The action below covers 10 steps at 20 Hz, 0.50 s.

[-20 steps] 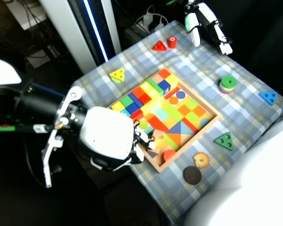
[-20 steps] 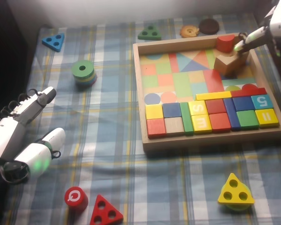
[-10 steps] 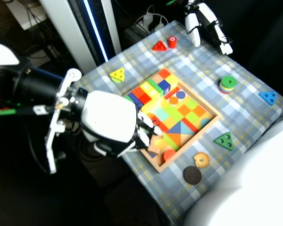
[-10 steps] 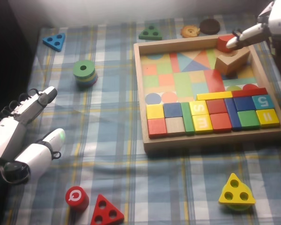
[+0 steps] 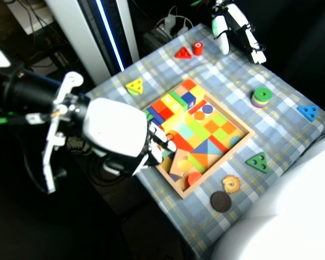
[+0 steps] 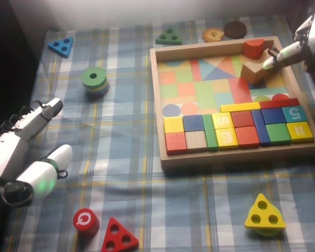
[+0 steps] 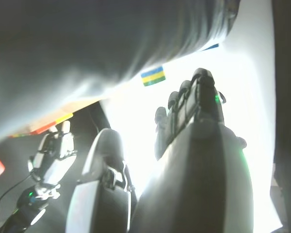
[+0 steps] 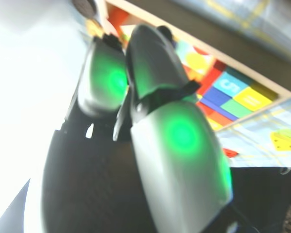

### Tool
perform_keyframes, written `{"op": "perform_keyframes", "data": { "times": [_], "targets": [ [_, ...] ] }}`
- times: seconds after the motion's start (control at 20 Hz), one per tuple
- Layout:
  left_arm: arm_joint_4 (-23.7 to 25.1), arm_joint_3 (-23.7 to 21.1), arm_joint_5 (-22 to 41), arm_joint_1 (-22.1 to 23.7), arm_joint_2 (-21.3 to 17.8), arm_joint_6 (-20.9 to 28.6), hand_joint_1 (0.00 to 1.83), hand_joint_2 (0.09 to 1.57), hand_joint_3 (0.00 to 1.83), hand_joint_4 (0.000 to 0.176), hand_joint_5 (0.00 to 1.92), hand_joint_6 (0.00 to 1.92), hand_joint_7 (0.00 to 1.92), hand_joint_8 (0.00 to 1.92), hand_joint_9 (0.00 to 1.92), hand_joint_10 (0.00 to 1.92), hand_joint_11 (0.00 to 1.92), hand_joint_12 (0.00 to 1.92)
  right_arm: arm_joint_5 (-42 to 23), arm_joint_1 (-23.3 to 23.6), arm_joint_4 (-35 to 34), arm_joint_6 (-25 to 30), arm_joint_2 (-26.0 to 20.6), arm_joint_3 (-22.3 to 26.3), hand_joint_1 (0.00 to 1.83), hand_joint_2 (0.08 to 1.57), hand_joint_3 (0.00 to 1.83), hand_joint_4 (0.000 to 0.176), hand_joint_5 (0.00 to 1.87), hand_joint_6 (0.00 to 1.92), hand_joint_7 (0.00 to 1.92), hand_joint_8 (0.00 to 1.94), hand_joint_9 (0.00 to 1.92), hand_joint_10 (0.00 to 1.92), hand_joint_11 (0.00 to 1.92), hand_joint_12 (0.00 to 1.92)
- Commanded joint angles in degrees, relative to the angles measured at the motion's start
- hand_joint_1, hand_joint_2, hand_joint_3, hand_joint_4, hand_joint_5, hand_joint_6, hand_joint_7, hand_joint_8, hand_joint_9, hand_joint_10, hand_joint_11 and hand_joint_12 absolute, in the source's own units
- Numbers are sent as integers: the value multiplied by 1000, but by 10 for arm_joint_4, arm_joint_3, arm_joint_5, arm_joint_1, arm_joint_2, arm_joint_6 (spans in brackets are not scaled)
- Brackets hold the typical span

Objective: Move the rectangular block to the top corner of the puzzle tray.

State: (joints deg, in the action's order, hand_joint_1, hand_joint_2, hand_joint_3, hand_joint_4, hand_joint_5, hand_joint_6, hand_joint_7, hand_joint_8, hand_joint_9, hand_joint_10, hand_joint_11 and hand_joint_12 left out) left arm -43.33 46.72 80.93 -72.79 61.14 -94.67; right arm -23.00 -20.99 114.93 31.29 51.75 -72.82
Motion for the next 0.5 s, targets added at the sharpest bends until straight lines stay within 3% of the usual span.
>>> {"op": "perform_keyframes", "data": {
  "times": [0.0,0.05,0.1,0.15,0.25,0.35,0.45],
  "targets": [
    [25,4,62,3,-4,2,685,1396,0,61,253,7,156,4,54,8,0,0,22,0,-11,-3,-2,2,1376,1201,0,0,408,8,804,1359,1394,1921,1441,1921],
    [25,4,62,3,-4,2,687,1399,0,67,250,4,151,1,47,5,0,0,21,-6,-11,-3,-2,2,1355,1236,12,0,415,4,728,1488,1351,1921,1394,1921],
    [25,4,62,3,-4,2,687,1402,0,74,245,2,152,1,45,3,0,0,20,-12,-11,-3,-1,2,1736,1146,0,0,405,0,845,1850,1288,1921,1335,1921],
    [25,4,61,3,-4,2,653,1410,3,70,238,1,146,1,44,3,0,0,20,-15,-11,-3,0,1,1812,1129,0,0,394,4,818,1923,1229,1921,1294,1921],
    [26,4,60,3,-4,2,653,1409,1,59,240,2,147,1,42,1,0,0,20,-17,-11,-3,7,-4,1830,1106,0,0,413,3,1007,1940,1299,1921,1350,1921],
    [26,5,59,3,-4,2,669,1408,0,66,239,1,147,1,31,0,0,0,19,-20,-11,-3,24,-20,1831,1117,0,0,412,4,955,1941,1232,1921,1282,1921],
    [26,5,59,3,-4,2,624,1413,2,71,233,7,142,5,36,4,0,0,18,-21,-11,-3,39,-33,1831,1112,0,0,428,3,1010,1941,1307,1921,1376,1921]
  ]
}}
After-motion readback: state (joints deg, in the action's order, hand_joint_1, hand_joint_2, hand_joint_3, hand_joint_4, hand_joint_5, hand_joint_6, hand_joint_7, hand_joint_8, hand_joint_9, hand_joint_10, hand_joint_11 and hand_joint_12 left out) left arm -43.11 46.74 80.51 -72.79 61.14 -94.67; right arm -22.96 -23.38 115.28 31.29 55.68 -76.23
